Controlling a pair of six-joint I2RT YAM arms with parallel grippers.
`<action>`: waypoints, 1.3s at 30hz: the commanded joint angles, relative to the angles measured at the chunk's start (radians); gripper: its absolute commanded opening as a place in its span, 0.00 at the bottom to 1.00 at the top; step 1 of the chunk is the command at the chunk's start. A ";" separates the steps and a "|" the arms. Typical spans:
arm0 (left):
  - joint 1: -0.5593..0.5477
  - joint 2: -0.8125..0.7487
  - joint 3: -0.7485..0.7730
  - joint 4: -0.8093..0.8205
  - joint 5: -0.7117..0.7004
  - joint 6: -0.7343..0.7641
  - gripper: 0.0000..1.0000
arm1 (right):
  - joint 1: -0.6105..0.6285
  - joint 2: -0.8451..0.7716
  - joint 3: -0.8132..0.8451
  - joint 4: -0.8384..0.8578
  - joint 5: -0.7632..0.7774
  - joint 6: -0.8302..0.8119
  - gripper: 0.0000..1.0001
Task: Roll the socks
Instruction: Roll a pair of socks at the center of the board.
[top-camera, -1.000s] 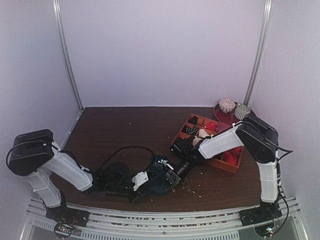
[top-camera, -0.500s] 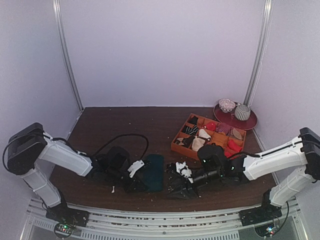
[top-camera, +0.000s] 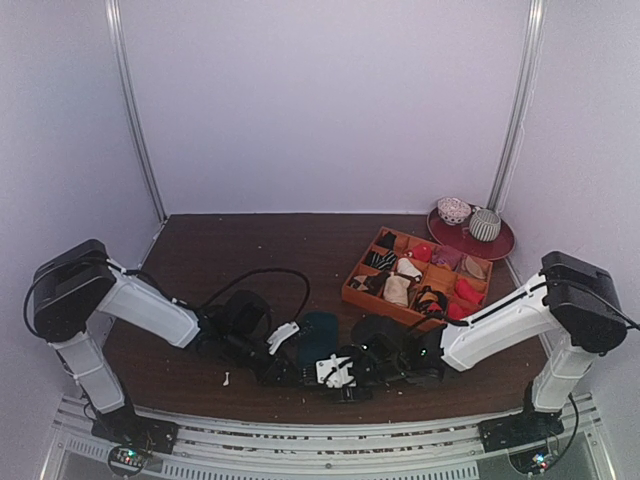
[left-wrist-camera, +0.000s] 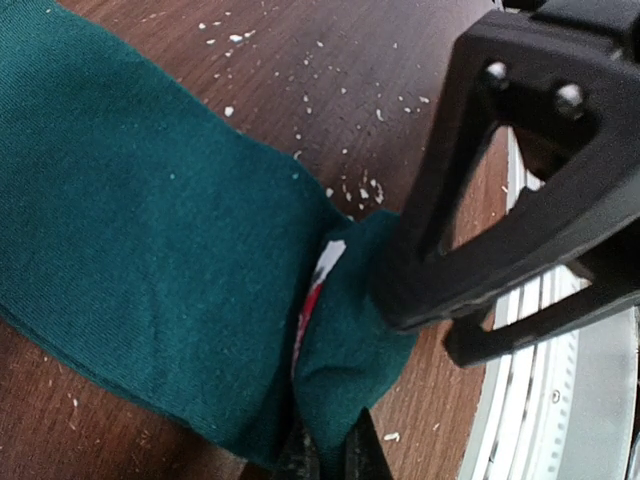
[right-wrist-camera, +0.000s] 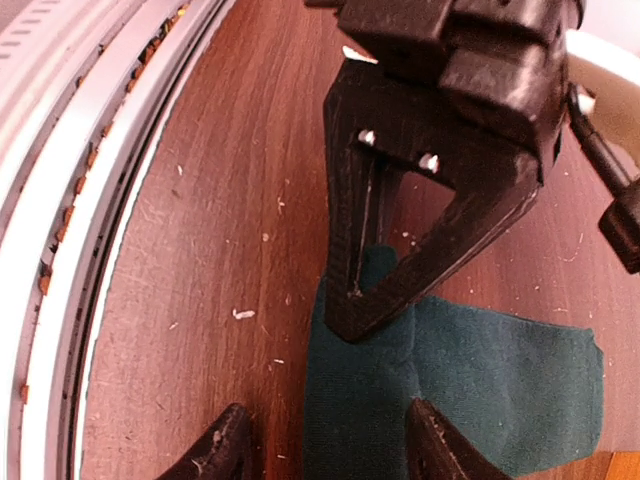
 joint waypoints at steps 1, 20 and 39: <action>-0.004 0.056 -0.042 -0.157 -0.012 0.020 0.00 | 0.005 0.041 0.013 -0.007 0.051 -0.024 0.53; 0.004 -0.239 -0.092 -0.132 -0.323 0.069 0.46 | -0.064 0.088 0.017 -0.109 -0.169 0.322 0.21; -0.079 -0.417 -0.382 0.537 -0.246 0.201 0.64 | -0.243 0.340 0.226 -0.106 -0.684 0.976 0.20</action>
